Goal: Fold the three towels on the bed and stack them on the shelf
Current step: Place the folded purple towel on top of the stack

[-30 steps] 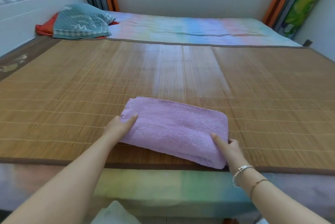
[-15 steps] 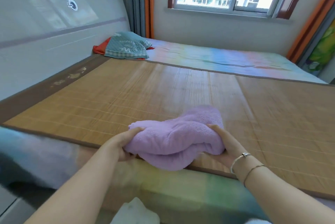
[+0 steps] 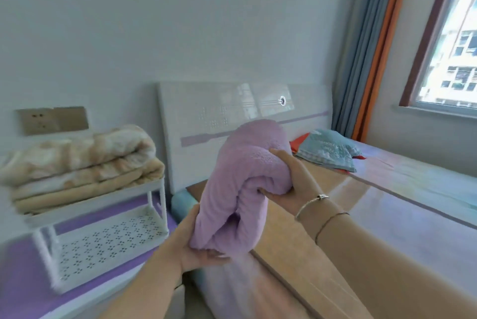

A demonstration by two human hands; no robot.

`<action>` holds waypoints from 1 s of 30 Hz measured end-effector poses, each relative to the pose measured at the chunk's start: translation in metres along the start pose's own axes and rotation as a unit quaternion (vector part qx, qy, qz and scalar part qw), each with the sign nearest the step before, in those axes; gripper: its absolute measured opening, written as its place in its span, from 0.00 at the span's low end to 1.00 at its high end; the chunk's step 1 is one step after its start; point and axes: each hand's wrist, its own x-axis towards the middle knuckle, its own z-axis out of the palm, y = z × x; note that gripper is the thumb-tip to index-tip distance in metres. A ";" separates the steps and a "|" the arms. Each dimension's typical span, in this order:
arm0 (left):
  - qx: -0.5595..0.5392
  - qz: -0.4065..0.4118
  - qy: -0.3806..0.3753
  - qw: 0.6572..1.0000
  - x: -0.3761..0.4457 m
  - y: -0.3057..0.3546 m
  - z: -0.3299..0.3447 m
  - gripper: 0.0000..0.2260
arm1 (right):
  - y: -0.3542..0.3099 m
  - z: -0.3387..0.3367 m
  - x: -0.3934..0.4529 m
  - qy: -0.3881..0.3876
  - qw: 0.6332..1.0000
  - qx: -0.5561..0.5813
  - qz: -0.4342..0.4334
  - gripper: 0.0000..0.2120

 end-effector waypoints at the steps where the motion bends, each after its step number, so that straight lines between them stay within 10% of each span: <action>1: -0.001 0.016 0.007 1.000 -0.008 0.015 -0.008 0.29 | -0.001 0.016 0.013 -0.014 1.000 -0.001 0.005 0.03; 20: 0.009 0.310 0.210 0.927 -0.094 0.259 -0.148 0.08 | 0.032 0.188 0.194 -0.113 0.992 0.046 0.038 0.11; 30: -0.014 0.463 0.301 0.834 -0.105 0.338 -0.219 0.18 | 0.073 0.249 0.307 -0.125 0.988 -0.045 0.084 0.22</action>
